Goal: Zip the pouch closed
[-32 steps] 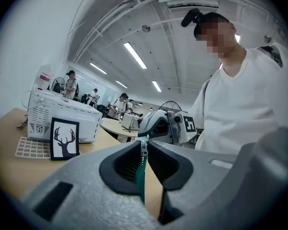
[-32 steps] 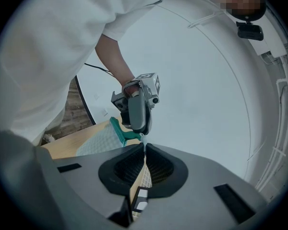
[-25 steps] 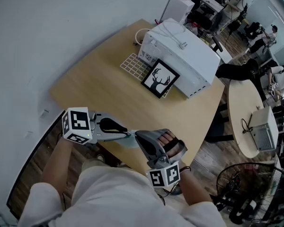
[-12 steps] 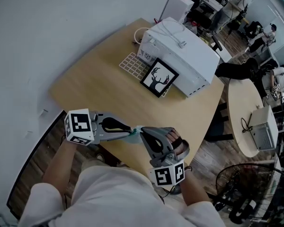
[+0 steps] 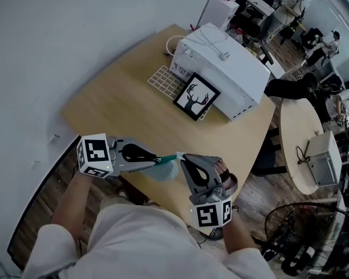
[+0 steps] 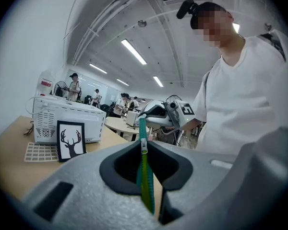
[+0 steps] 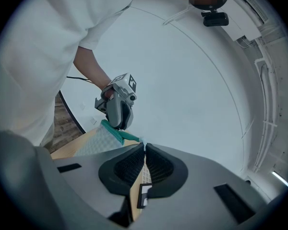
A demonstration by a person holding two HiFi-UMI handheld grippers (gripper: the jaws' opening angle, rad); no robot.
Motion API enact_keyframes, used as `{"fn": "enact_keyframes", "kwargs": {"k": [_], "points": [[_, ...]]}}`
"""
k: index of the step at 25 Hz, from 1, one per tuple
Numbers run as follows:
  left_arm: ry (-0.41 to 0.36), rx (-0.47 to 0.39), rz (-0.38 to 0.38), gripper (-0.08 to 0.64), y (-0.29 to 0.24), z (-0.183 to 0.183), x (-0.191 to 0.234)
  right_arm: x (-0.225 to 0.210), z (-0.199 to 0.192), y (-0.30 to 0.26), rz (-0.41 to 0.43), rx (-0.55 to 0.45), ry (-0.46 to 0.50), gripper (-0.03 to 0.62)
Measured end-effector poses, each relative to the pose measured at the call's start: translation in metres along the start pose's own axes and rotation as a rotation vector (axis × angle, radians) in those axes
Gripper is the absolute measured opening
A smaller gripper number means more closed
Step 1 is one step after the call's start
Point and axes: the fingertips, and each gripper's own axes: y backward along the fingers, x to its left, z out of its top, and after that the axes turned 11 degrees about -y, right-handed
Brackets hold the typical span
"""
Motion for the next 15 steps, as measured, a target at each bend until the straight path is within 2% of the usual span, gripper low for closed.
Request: {"fn": "enact_keyframes", "kwargs": {"k": [15], "points": [[-0.022,0.019,0.011,0.046,0.005,-0.001,-0.001,-0.006,-0.006,0.013,-0.047,0.036,-0.003,0.012]]}}
